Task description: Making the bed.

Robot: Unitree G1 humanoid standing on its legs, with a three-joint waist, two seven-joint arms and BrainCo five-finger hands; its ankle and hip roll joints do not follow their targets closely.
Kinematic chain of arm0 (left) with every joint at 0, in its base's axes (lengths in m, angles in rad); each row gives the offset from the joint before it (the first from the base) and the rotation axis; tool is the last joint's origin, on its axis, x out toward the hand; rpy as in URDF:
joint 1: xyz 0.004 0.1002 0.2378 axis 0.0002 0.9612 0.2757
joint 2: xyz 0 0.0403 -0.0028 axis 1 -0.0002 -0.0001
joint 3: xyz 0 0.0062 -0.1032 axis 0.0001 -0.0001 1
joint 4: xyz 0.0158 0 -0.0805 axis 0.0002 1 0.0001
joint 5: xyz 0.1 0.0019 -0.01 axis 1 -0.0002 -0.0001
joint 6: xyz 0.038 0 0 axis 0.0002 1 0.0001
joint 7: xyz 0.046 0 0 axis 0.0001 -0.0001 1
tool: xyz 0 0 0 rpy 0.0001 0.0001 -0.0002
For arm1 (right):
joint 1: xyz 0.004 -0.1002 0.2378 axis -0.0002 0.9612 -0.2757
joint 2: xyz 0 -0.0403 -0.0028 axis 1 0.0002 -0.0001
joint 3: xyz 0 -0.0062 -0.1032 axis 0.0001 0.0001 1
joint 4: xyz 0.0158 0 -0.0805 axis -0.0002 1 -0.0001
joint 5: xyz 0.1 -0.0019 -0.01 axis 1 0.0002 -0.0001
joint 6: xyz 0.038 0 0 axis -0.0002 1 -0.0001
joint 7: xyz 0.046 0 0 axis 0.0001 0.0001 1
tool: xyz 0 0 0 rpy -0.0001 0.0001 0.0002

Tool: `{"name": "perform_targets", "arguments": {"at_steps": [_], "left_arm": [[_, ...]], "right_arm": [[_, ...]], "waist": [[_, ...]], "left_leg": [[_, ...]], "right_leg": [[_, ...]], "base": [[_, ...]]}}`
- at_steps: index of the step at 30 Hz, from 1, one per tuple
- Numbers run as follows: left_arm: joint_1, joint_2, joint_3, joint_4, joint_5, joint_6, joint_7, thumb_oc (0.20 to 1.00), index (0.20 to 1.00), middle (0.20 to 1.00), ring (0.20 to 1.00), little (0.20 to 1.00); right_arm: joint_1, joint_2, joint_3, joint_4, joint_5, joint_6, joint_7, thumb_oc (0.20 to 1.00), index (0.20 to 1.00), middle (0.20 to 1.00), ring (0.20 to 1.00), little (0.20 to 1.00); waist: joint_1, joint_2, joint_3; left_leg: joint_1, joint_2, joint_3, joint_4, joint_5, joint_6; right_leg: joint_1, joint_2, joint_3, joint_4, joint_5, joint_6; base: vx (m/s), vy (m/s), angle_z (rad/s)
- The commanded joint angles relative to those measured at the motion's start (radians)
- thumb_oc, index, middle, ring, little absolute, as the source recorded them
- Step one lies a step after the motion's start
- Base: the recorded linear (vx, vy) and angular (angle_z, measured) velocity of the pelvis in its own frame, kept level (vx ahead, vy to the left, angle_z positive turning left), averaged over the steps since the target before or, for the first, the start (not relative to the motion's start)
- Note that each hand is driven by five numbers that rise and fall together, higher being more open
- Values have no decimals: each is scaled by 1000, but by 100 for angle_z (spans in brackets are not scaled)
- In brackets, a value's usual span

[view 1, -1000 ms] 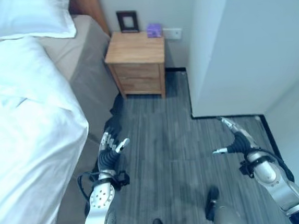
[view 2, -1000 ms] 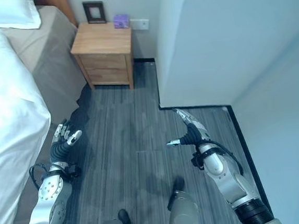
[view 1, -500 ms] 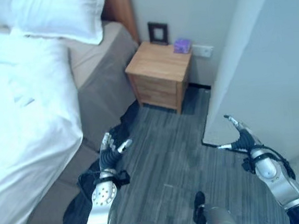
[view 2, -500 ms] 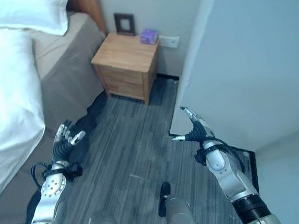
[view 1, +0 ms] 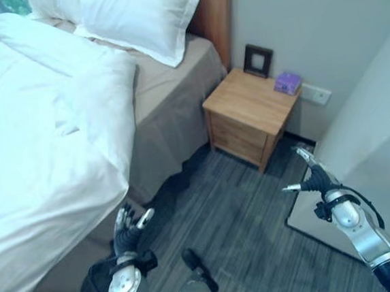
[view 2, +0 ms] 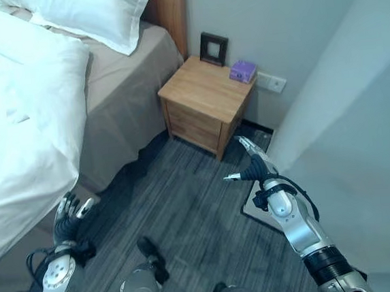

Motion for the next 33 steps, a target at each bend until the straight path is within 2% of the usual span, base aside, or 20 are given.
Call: {"name": "perform_targets", "arguments": {"at_steps": [1,2,3,5,8,10,11,12,14,16,18,20,23,25,26,28,29,31,32,33], "left_arm": [[-55,117,-14,-89,24,-35,28,1000,1000,1000,1000,1000],[-56,118,-13,-89,24,-35,28,1000,1000,1000,1000,1000],[-69,133,-20,-97,31,-39,32,1000,1000,1000,1000,1000],[-105,156,-26,-108,34,-47,41,1000,1000,1000,1000,1000],[-149,181,-35,-126,25,-64,50,1000,1000,1000,1000,1000],[-169,187,-43,-141,18,-77,49,1000,1000,1000,1000,1000],[-183,190,-45,-150,17,-89,48,1000,1000,1000,1000,1000],[-184,189,-45,-149,17,-89,49,1000,1000,1000,1000,1000],[-199,195,-20,-148,13,-104,55,1000,1000,1000,1000,1000],[-206,199,-15,-143,27,-114,54,1000,1000,1000,1000,1000],[-206,199,-16,-143,28,-114,54,1000,1000,1000,1000,1000],[-215,208,-18,-137,47,-119,52,1000,1000,1000,1000,1000],[-226,209,-10,-118,50,-113,54,1000,1000,1000,1000,1000],[-227,200,-7,-98,27,-116,56,1000,1000,1000,1000,1000],[-228,196,-20,-77,16,-112,62,1000,1000,1000,1000,1000],[-260,199,-48,-50,-7,-112,64,1000,1000,1000,1000,1000],[-265,200,-49,-47,-8,-113,64,1000,1000,1000,1000,1000],[-315,206,-78,-30,-30,-118,71,1000,1000,1000,1000,1000],[-317,208,-83,-29,-35,-117,67,1000,1000,1000,1000,1000],[-310,221,-83,-28,-28,-112,53,1000,1000,1000,1000,1000]], "right_arm": [[-74,19,-17,-63,-24,-40,-6,1000,1000,1000,1000,1000],[-77,20,-17,-62,-24,-40,-6,1000,1000,1000,1000,1000],[-84,31,-14,-65,-25,-42,-11,1000,1000,1000,1000,1000],[-96,39,-13,-64,-26,-44,-22,1000,1000,1000,1000,1000],[-122,30,-14,-63,-18,-44,-37,1000,1000,1000,1000,1000],[-139,16,-20,-69,-6,-48,-42,1000,1000,1000,1000,1000],[-152,3,-26,-68,2,-49,-46,1000,1000,1000,1000,1000],[-154,2,-26,-66,2,-50,-47,1000,1000,1000,1000,1000],[-165,-9,-42,-58,16,-42,-47,1000,1000,1000,1000,1000],[-166,-24,-55,-60,12,-41,-46,1000,1000,1000,1000,1000],[-165,-24,-55,-60,12,-41,-46,1000,1000,1000,1000,1000],[-169,-37,-61,-43,5,-43,-54,1000,1000,1000,1000,1000],[-200,-47,-60,-25,19,-45,-55,1000,1000,1000,1000,1000],[-225,-69,-54,-30,34,-47,-51,1000,1000,1000,1000,1000],[-260,-76,-34,-29,43,-46,-54,1000,1000,1000,1000,1000],[-293,-92,-14,-31,50,-49,-55,1000,1000,1000,1000,1000],[-295,-92,-15,-30,50,-50,-56,1000,1000,1000,1000,1000],[-305,-114,-16,-6,54,-40,-68,1000,1000,1000,1000,1000],[-305,-117,-21,-8,56,-37,-69,1000,1000,1000,1000,1000],[-285,-122,-29,1,56,-32,-68,1000,1000,1000,1000,1000]], "waist": [[8,-13,6],[8,-17,6],[-6,-26,19],[-21,-23,39],[-28,-20,59],[-41,-17,62],[-56,-27,57],[-57,-25,57],[-71,-28,58],[-85,-41,55],[-87,-41,55],[-90,-52,50],[-83,-58,31],[-88,-42,15],[-86,-35,16],[-78,-45,62],[-83,-42,65],[-89,-44,106],[-88,-41,111],[-94,-23,108]], "left_leg": [[112,-43,10,-87,-68,-89],[110,-49,13,-87,-72,-83],[129,-80,-3,-89,-100,-61],[168,-112,-38,-109,-132,-40],[203,-126,-89,-120,-156,-49],[221,-127,-142,-118,-175,-66],[237,-138,-184,-127,-190,-78],[237,-137,-185,-127,-190,-78],[273,-138,-239,-137,-219,-95],[273,-150,-269,-136,-209,-90],[272,-151,-271,-136,-209,-90],[286,-178,-338,-137,-219,-84],[276,-180,-368,-139,-215,-100],[283,-175,-399,-139,-228,-105],[276,-183,-408,-63,-252,-109],[172,-167,-419,155,-268,-150],[156,-161,-427,183,-280,-152],[51,-71,-364,391,-211,-199],[30,-41,-342,421,-188,-204],[21,6,-289,345,-189,-214]], "right_leg": [[-103,-216,65,382,132,81],[-110,-224,68,390,132,85],[-173,-248,109,496,188,91],[-266,-253,171,588,191,89],[-313,-269,170,474,132,65],[-311,-246,168,262,82,44],[-330,-206,248,70,99,62],[-320,-202,244,51,110,63],[-377,-168,352,-76,165,101],[-404,-143,400,-76,189,91],[-403,-144,398,-76,188,91],[-379,-115,442,-72,198,82],[-361,-107,431,-85,210,80],[-355,-95,417,-85,205,78],[-332,-93,408,-85,199,66],[-287,-114,384,-85,174,31],[-286,-111,378,-85,173,29],[-230,-123,309,-85,141,-4],[-218,-118,299,-85,134,-11],[-192,-109,274,-85,107,-2]], "base": [[173,179,63],[269,247,72],[169,165,78],[235,128,76],[250,-44,91],[373,-167,113],[341,-151,83],[356,-134,118],[325,-111,125],[208,-142,114],[132,-85,134],[227,-134,81],[105,-189,31],[238,-212,44],[233,-238,42],[60,-181,20],[-34,-116,46],[-8,-148,67],[167,-60,94],[252,60,91]]}}
